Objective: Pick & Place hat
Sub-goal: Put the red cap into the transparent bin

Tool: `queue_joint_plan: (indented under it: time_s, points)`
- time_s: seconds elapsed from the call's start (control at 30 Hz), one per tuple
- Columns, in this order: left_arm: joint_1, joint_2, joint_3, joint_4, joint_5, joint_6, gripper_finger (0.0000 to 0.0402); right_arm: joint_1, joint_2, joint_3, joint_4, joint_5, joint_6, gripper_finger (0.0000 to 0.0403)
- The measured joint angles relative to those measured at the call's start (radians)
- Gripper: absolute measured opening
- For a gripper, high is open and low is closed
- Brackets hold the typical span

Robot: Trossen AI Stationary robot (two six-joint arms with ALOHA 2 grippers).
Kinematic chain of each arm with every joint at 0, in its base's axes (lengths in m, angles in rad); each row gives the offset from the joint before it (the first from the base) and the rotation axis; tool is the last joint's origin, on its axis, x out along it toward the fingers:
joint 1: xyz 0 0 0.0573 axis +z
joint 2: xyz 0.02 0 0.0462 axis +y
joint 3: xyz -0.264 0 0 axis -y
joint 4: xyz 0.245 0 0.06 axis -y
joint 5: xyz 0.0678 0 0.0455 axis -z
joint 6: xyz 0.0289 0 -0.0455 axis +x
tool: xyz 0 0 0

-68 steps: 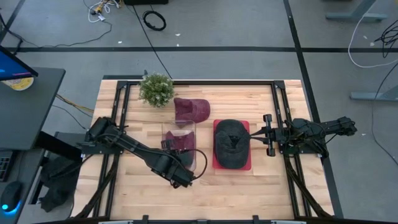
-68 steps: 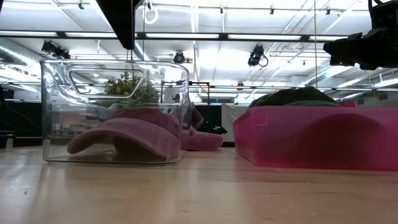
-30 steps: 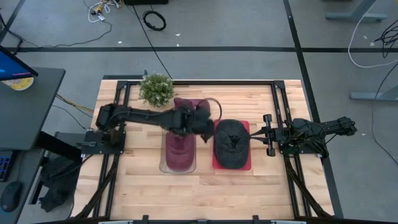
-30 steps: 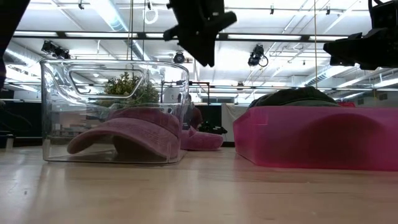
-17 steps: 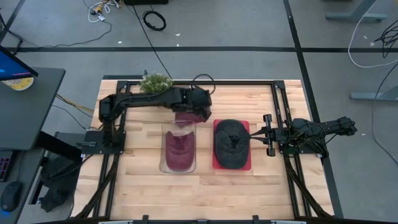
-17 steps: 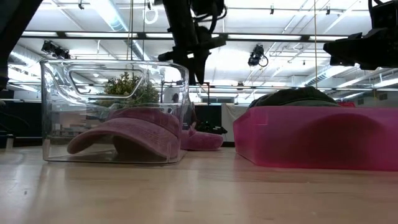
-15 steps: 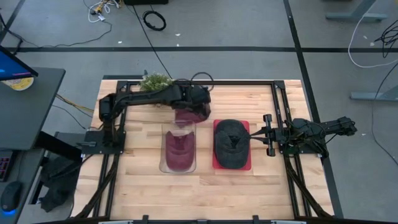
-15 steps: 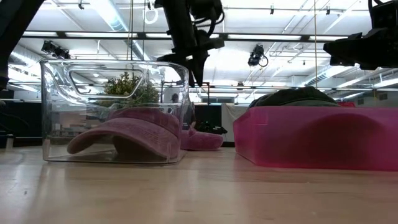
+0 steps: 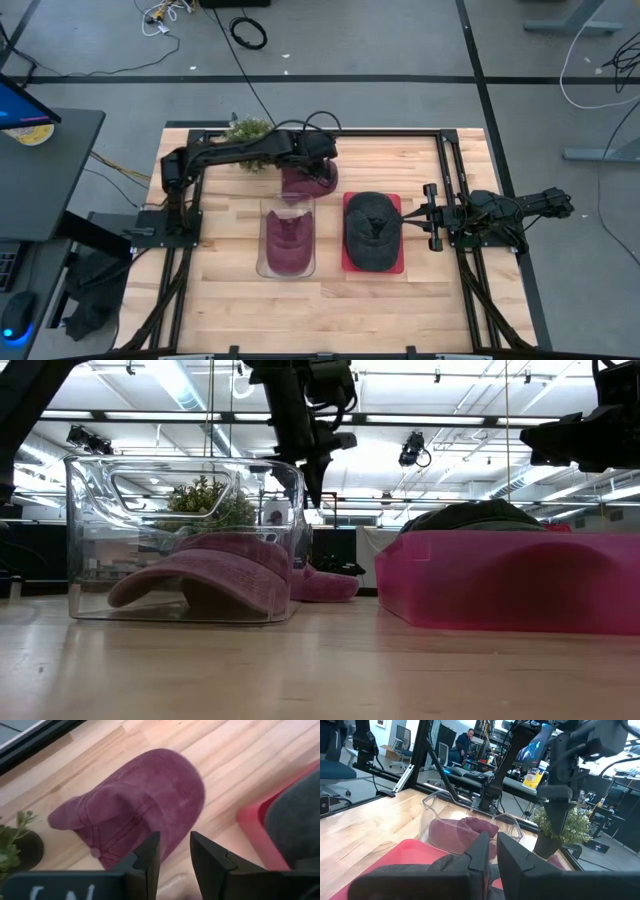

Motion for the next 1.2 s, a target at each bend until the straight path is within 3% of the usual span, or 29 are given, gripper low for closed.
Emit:
queue_joint_plan:
  time_s: [0.4, 0.67, 0.77, 0.9, 1.2]
  points:
    - [0.035, 0.173, 0.0, 0.01, 0.017, -0.026, 0.011, 0.0, 0.0, 0.0, 0.0, 0.0, 0.0, 0.0039]
    - [0.068, 0.291, 0.004, 0.044, 0.1, -0.006, 0.0109, 0.0, 0.0, 0.0, 0.0, 0.0, 0.0, 0.0039]
    - [0.075, 0.306, 0.004, 0.052, 0.131, 0.035, 0.0084, 0.0, 0.0, 0.0, 0.0, 0.0, 0.0, 0.0039]
    - [0.072, 0.296, 0.013, 0.042, 0.124, 0.085, 0.0015, 0.0, 0.0, 0.0, 0.0, 0.0, 0.0, 0.0039]
    - [0.024, 0.267, 0.219, -0.108, 0.021, 0.166, 0.0004, 0.0, 0.0, 0.0, 0.0, 0.0, 0.0, 0.0039]
